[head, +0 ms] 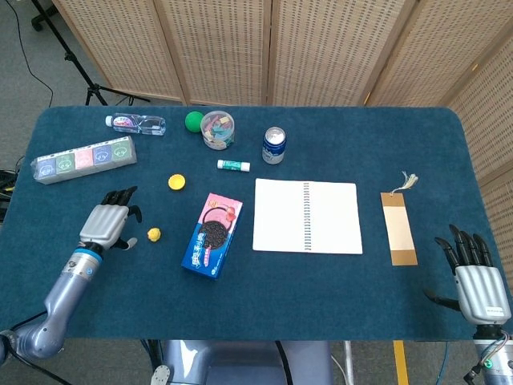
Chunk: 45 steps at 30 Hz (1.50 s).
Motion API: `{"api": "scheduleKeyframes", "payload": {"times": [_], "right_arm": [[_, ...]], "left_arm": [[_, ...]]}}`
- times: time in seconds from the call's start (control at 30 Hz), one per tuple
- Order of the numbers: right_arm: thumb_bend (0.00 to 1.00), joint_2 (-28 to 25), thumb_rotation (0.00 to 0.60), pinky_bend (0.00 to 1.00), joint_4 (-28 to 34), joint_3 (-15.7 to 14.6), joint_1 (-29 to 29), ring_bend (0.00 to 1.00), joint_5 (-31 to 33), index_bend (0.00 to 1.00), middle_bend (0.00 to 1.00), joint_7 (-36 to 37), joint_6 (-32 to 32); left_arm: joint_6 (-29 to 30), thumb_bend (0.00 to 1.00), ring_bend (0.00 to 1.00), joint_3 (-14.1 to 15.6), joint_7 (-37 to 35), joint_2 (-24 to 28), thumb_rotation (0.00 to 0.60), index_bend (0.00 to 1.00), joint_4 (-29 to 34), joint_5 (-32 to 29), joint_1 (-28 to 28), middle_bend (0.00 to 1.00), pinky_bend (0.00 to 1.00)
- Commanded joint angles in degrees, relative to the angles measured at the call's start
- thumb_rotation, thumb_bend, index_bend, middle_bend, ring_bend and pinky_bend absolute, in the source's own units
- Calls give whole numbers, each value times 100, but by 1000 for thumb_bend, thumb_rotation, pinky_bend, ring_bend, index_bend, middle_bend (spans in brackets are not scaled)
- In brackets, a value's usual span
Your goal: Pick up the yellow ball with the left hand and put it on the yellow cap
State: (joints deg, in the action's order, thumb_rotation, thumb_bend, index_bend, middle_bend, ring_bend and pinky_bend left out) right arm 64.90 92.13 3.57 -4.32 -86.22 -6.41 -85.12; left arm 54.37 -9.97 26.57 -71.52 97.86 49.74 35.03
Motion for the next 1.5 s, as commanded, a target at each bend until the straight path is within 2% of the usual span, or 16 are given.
{"api": "scheduleKeyframes", "payload": {"times": [0.03, 0.2, 0.5, 1.03, 1.5], "right_arm": [[0, -2, 600, 0, -7, 0, -2, 0, 3, 146, 0, 11, 6], [0, -13, 600, 0, -18, 1, -3, 0, -4, 146, 0, 59, 4], [0, -28, 600, 0, -28, 5, -2, 0, 8, 146, 0, 110, 11], [0, -53, 600, 0, -46, 14, 4, 0, 22, 146, 0, 210, 6], [0, -67, 600, 0, -55, 13, 18, 0, 6, 146, 0, 274, -21]], "left_arm": [[157, 242, 0, 63, 387, -159, 600, 479, -51, -290, 190, 0, 22], [323, 242, 0, 120, 852, -381, 600, 480, -108, -726, 414, 0, 22], [446, 242, 0, 216, 1191, -647, 600, 483, -242, -1091, 656, 0, 22], [648, 243, 0, 366, 1621, -1108, 600, 488, -555, -1540, 917, 0, 22], [690, 245, 0, 432, 1720, -1334, 600, 501, -811, -1620, 996, 0, 22]]}}
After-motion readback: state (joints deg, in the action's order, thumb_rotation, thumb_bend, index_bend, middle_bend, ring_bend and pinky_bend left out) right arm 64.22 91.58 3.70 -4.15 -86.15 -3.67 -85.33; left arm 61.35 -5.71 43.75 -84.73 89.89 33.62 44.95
